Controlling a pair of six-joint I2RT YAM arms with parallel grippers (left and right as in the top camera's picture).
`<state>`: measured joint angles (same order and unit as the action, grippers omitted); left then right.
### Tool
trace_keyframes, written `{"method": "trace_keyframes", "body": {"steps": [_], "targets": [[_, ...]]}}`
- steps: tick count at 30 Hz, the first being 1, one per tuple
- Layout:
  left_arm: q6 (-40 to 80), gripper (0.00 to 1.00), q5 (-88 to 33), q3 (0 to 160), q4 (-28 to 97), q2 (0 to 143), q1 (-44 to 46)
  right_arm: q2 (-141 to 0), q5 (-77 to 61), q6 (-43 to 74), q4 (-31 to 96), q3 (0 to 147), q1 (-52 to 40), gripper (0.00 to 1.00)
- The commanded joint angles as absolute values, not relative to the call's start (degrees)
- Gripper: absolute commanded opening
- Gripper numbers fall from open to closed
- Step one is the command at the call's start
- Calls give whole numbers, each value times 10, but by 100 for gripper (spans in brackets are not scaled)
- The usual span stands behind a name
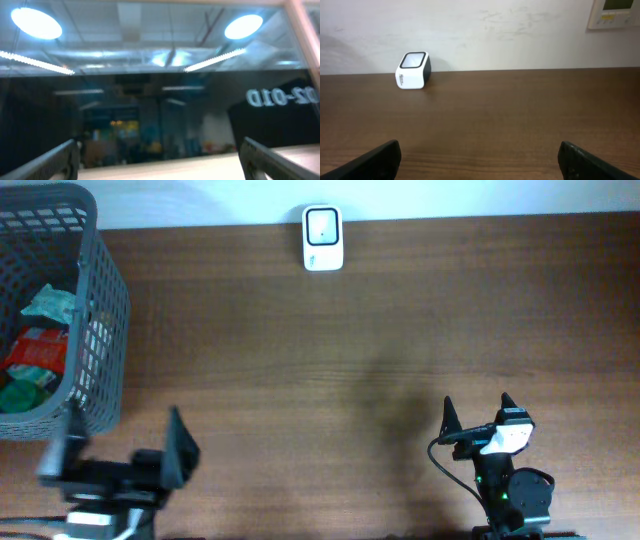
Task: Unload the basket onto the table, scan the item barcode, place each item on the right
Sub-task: 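Reach the left gripper into the grey basket toward the white tube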
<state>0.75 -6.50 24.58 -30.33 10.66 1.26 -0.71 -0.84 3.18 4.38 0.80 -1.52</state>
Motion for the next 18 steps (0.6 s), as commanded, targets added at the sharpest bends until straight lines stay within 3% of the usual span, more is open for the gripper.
{"method": "trace_keyframes", "body": {"steps": [1, 5, 8, 10, 14, 18], "targets": [[-91, 99, -27, 524, -68, 304, 13, -4, -4, 34, 45, 3, -13, 99], [-97, 99, -109, 740, 171, 494, 13, -4, -4, 34, 45, 3, -13, 98], [-95, 99, 25, 865, 221, 606, 13, -4, -4, 34, 45, 3, -13, 98], [-84, 99, 112, 1008, 326, 706, 1, -4, -4, 34, 45, 3, -13, 98], [-4, 99, 87, 1351, 607, 954, -106, -4, -4, 34, 45, 3, -13, 98], [19, 99, 43, 1421, 661, 1075, -190, -4, -4, 34, 45, 3, -13, 98]]}}
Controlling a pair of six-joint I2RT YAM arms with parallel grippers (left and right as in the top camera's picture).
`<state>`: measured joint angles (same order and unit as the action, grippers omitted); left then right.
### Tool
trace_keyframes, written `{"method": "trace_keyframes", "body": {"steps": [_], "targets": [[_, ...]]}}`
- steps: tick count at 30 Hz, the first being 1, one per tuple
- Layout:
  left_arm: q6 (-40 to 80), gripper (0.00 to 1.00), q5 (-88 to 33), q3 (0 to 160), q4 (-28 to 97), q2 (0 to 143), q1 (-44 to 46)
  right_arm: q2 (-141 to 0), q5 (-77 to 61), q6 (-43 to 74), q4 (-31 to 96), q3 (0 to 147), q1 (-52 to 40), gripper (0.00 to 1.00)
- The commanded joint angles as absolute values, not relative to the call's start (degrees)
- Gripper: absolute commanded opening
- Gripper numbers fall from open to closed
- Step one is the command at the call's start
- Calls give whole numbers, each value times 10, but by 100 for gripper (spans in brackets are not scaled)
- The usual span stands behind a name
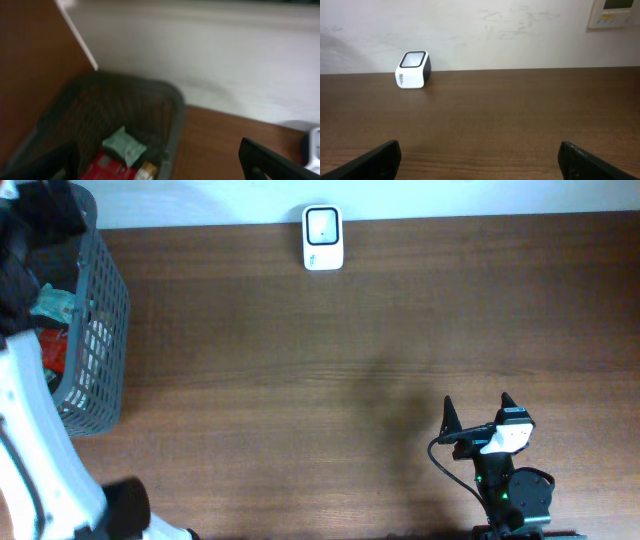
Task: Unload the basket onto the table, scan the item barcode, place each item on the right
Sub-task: 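Reach the left gripper into the grey basket toward the white tube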
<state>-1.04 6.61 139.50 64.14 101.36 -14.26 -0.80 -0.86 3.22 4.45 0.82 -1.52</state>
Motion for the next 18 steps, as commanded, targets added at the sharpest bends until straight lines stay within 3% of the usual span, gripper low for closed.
{"method": "trace_keyframes", "body": {"steps": [1, 7, 13, 16, 18], "targets": [[19, 99, 43, 1421, 670, 1089, -206, -4, -3, 34, 45, 3, -13, 99], [19, 99, 37, 1414, 713, 1160, -299, -4, -4, 34, 45, 3, -13, 99], [6, 100, 17, 1399, 746, 1235, -312, -4, -4, 34, 45, 3, -13, 99], [-3, 92, 19, 1398, 787, 1272, -312, -4, -4, 34, 45, 3, -13, 99], [-22, 92, 33, 1398, 809, 1292, -315, -4, -4, 34, 45, 3, -13, 98]]}}
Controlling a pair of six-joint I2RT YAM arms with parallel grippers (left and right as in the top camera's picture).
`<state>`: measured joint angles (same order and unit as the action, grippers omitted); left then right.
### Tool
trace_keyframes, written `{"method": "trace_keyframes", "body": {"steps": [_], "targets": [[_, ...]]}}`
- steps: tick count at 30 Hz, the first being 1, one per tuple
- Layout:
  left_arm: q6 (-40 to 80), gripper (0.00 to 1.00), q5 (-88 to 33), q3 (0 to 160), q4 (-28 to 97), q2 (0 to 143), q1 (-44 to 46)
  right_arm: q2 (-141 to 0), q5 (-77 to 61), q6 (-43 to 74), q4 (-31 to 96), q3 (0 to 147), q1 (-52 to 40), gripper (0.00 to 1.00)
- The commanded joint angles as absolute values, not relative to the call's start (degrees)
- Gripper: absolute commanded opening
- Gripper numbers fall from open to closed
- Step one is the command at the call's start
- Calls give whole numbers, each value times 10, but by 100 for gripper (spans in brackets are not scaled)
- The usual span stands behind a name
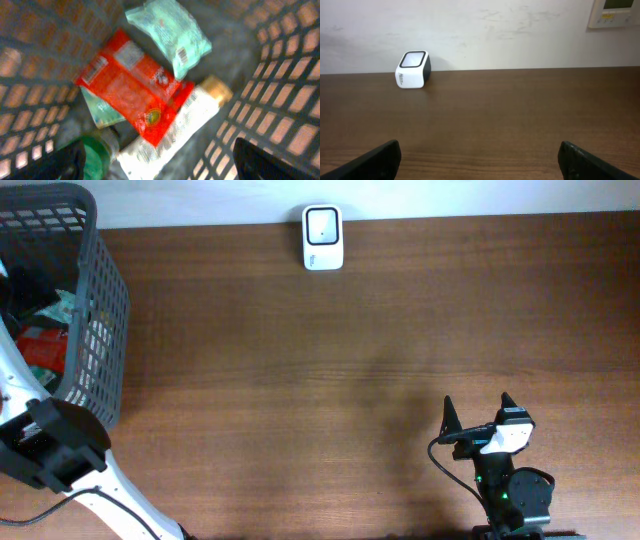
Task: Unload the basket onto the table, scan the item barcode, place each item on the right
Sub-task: 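Reach the left gripper into the grey basket toward the white tube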
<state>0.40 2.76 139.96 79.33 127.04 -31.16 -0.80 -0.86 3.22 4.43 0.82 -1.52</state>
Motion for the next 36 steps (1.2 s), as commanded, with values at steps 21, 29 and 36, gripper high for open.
{"method": "trace_keyframes", "body": {"steps": [21, 29, 36], "targets": [[-214, 72, -86, 1221, 771, 1362, -327, -4, -4, 34, 45, 3, -13, 98], [-228, 47, -45, 1154, 743, 1362, -323, -4, -4, 34, 45, 3, -13, 99], [-149, 0, -48, 1191, 743, 1360, -324, -4, -4, 34, 45, 3, -13, 98]]}}
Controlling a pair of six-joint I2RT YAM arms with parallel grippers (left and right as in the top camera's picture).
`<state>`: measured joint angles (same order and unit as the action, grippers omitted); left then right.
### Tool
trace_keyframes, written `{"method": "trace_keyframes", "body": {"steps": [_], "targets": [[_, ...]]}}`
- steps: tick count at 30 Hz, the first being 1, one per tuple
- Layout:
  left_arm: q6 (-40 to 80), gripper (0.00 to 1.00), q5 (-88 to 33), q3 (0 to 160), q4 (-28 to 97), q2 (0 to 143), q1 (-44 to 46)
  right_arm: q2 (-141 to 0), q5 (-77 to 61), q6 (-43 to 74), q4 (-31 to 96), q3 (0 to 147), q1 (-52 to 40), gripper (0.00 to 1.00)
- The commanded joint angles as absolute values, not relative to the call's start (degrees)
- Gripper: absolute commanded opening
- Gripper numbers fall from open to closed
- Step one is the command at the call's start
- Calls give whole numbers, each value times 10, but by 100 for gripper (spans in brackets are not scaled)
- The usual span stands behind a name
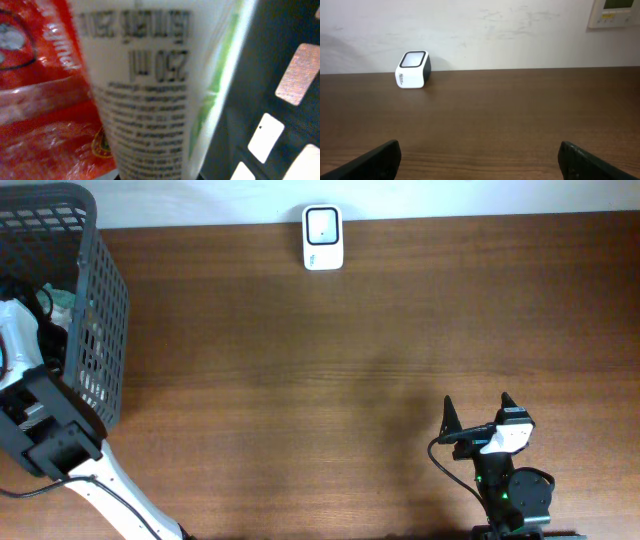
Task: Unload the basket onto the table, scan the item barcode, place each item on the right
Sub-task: 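Reach the left gripper into the grey basket toward the white tube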
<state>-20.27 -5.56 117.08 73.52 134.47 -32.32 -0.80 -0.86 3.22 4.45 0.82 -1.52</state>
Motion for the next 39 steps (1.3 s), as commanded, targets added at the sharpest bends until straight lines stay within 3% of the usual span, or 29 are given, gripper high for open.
{"method": "trace_keyframes", "body": {"steps": [1, 5, 11, 14, 18, 21, 30, 39], "targets": [[-127, 0, -60, 1229, 763, 1360, -324, -4, -4, 34, 45, 3, -13, 99], [-122, 0, -208, 1442, 843, 1359, -324, -4, -4, 34, 45, 3, -13, 98], [-51, 0, -414, 1711, 860, 1356, -324, -4, -4, 34, 45, 3, -13, 98], [-45, 0, -418, 1795, 861, 1356, -324, -4, -4, 34, 45, 3, -13, 98], [-41, 0, -219, 1787, 904, 1354, -325, -4, -4, 34, 45, 3, -13, 98], [-27, 0, -154, 1744, 906, 1354, -335, -4, -4, 34, 45, 3, -13, 98], [-28, 0, -96, 1449, 874, 1355, -343, -4, -4, 34, 45, 3, -13, 98], [-21, 17, -103, 1381, 875, 1355, -343, -4, -4, 34, 45, 3, -13, 99]]}}
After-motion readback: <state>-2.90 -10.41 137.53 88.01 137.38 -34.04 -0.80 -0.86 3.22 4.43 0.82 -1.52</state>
